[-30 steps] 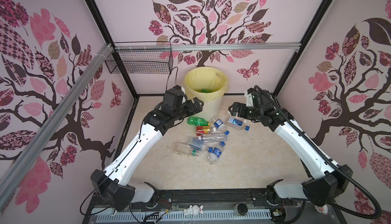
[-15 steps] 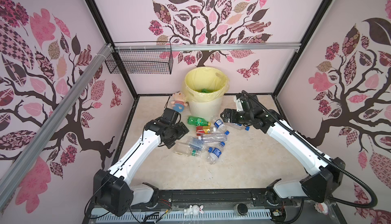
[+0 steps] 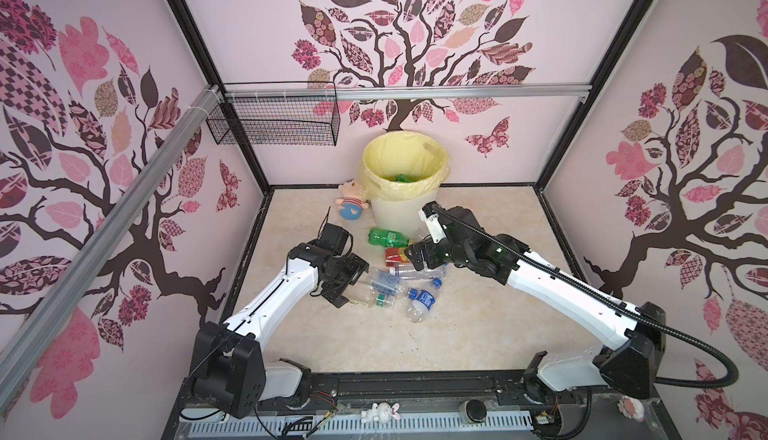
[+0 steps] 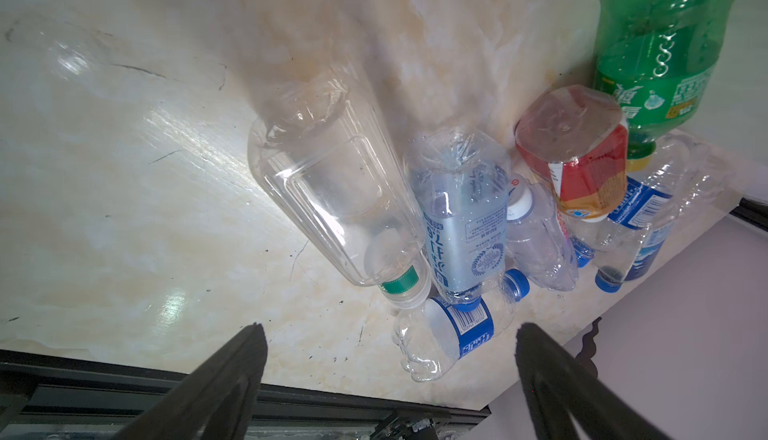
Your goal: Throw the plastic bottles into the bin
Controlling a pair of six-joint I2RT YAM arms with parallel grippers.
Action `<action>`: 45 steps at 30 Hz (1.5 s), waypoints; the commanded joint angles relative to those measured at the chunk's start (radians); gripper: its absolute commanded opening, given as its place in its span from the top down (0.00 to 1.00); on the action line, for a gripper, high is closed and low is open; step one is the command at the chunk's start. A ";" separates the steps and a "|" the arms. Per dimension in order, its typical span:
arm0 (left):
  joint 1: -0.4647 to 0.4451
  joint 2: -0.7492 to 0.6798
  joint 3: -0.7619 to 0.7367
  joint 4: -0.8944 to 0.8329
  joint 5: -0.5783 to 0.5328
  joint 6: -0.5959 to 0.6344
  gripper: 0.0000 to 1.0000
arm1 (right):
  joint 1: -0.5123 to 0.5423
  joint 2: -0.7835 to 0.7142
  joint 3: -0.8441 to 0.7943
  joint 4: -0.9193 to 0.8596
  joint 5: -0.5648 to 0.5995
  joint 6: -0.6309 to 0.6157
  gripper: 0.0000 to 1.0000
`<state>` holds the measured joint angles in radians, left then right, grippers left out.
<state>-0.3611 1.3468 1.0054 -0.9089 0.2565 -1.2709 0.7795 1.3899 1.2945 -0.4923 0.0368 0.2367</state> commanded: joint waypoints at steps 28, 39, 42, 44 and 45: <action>0.049 0.230 -0.062 0.122 -0.032 -0.018 0.26 | 0.003 -0.069 -0.017 0.011 0.064 -0.085 0.00; 0.072 0.252 -0.057 0.088 -0.070 0.049 0.41 | 0.003 -0.070 -0.017 0.018 0.069 -0.085 0.00; 0.095 0.240 -0.070 0.075 -0.081 0.076 0.45 | 0.003 -0.072 -0.020 0.021 0.068 -0.083 0.00; 0.124 0.224 -0.084 0.083 -0.080 0.095 0.46 | 0.003 -0.071 -0.021 0.020 0.065 -0.080 0.00; 0.137 0.219 -0.086 0.089 -0.078 0.106 0.46 | 0.004 -0.070 -0.022 0.020 0.062 -0.077 0.00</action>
<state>-0.2600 1.5757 0.9577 -0.8013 0.2295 -1.2156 0.7795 1.3540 1.2816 -0.4808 0.0902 0.1570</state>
